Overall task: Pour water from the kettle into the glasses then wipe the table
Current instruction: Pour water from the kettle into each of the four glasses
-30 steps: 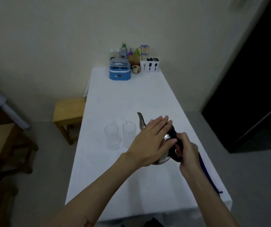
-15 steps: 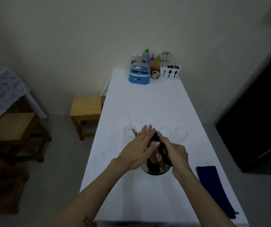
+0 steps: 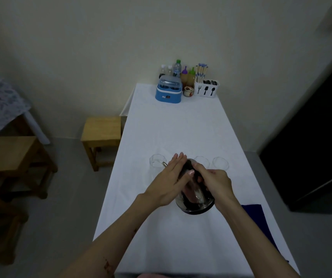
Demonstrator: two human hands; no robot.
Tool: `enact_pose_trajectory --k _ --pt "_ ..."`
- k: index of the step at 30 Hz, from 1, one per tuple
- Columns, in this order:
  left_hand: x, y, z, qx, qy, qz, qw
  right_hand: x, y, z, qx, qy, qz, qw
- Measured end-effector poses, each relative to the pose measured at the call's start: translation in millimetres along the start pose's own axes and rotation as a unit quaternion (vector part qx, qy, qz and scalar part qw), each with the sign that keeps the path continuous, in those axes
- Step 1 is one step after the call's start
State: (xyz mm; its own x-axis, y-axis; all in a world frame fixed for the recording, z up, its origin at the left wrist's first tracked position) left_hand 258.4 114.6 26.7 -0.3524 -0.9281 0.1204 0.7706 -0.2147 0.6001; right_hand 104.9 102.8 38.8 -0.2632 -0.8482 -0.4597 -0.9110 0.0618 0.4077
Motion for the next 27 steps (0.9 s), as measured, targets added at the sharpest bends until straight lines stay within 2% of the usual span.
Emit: enact_pose_trajectory --k 27 --pt "2.8 -0.1 -1.5 -0.012 0.006 0.004 1.0 -0.5 1.4 -7.9 -0.013 0.012 0.001 1.0"
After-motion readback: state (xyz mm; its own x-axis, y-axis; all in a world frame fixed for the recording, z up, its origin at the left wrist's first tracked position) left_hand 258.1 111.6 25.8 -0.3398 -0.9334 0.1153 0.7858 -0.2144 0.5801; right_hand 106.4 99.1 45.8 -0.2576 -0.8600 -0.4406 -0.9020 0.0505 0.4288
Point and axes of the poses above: each hand's wrist, its own x-axis towards the middle knuckle, its own y-axis out of the back of the hand, z = x × y, the point moved 6 cm from there along x, towards the middle knuckle, and after that the axes turned 9 degrees about -y, right-handed, at the moved point
